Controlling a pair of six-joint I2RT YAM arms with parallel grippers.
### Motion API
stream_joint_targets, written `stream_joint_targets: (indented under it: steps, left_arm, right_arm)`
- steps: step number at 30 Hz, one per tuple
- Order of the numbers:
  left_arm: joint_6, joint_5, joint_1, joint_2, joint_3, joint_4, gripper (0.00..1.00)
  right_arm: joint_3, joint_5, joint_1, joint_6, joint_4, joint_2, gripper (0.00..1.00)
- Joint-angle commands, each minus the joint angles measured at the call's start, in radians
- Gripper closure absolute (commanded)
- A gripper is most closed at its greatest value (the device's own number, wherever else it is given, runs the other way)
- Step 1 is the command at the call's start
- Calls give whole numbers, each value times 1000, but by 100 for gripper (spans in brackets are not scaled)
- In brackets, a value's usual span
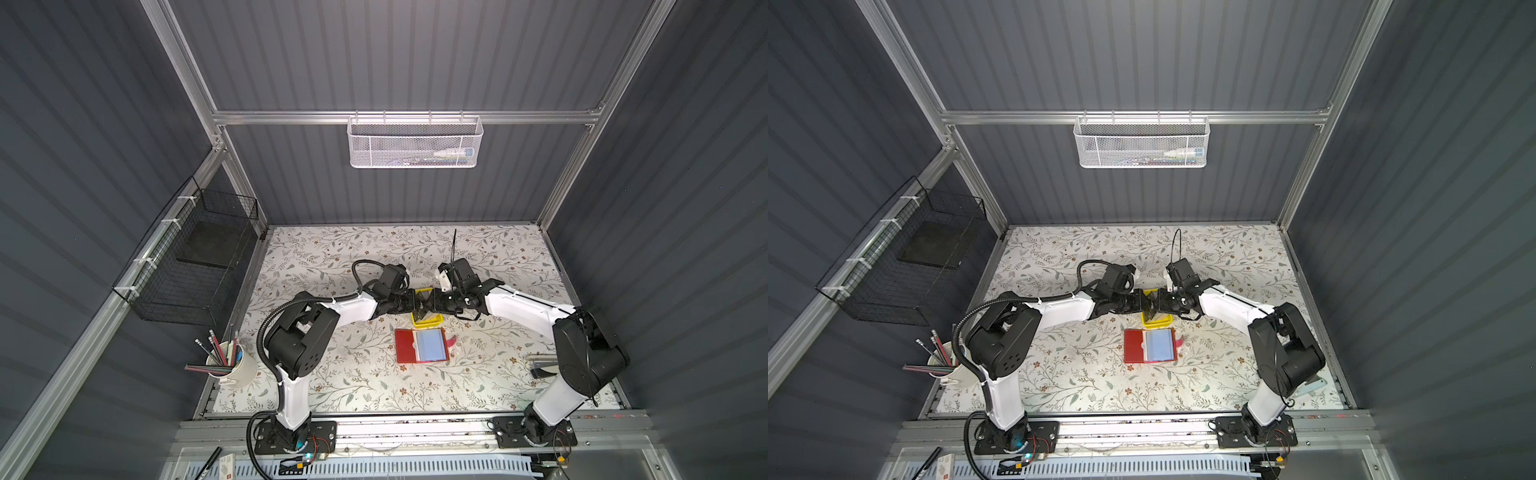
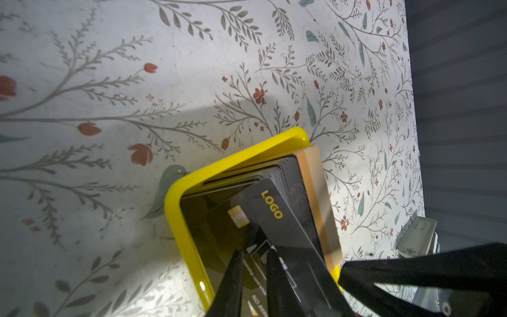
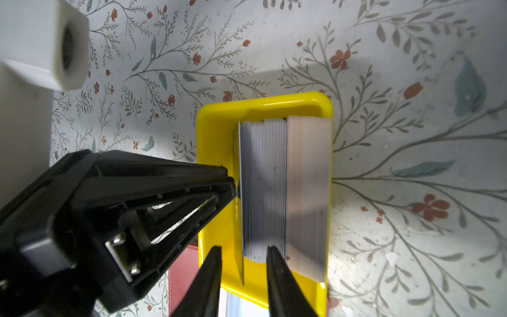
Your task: Put the credit cards into the card holder
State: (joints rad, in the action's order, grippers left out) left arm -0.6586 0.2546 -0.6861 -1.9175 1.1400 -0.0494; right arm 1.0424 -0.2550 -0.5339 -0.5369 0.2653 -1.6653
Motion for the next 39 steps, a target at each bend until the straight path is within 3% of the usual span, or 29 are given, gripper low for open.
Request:
stream_joint_targets:
  steps: [1,39]
  left_arm:
    - [-1,-4,0,-33,-4,49,81]
    - [23,16,0,65,-35,17,77]
  right_arm:
    - [28,-10,-3,1,9,-16,73]
    - [-20,-5,-4,-32,-49,19,97]
